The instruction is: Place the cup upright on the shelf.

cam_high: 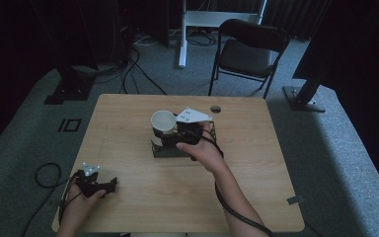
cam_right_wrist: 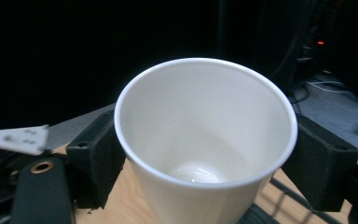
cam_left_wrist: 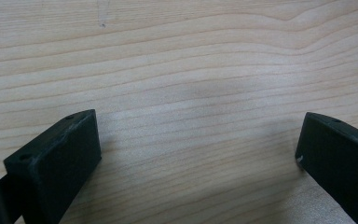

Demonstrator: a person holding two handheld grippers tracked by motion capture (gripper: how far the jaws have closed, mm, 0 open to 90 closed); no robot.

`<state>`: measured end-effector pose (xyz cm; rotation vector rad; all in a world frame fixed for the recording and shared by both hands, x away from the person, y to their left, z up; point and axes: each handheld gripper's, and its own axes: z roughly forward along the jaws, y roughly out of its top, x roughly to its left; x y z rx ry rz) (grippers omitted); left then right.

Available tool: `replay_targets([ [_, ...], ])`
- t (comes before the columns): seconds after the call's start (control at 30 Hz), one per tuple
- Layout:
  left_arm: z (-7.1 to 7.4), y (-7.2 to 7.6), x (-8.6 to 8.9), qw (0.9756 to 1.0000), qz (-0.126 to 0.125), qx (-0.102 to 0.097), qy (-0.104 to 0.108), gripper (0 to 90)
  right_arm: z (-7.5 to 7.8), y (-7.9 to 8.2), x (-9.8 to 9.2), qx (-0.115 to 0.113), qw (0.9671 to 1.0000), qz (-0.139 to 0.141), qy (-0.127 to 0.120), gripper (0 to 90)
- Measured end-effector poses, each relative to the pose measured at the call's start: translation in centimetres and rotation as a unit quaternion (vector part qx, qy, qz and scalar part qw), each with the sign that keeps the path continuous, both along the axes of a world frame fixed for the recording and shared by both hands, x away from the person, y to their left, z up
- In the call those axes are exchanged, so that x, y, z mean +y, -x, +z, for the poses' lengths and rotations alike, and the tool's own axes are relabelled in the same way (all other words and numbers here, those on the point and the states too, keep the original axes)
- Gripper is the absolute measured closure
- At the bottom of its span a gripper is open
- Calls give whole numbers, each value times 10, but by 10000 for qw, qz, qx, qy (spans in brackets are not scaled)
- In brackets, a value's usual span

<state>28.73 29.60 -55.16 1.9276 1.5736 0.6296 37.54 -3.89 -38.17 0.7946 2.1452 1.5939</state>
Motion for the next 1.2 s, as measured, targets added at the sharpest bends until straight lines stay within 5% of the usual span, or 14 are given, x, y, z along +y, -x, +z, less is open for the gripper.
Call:
replay_targets([
  [0.3, 0, 0, 0, 10000, 3, -11, 1, 3, -4, -15, -9, -47, 9978, -644, 161, 196],
  [0.57, 0, 0, 0, 10000, 5, -18, 0, 3, -22, -26, -15, 61, 9927, -1147, 376, 196],
  [1.2, 0, 0, 0, 10000, -4, -6, -8, 3, -66, -40, -29, 455, 9817, -1724, 664, 196],
])
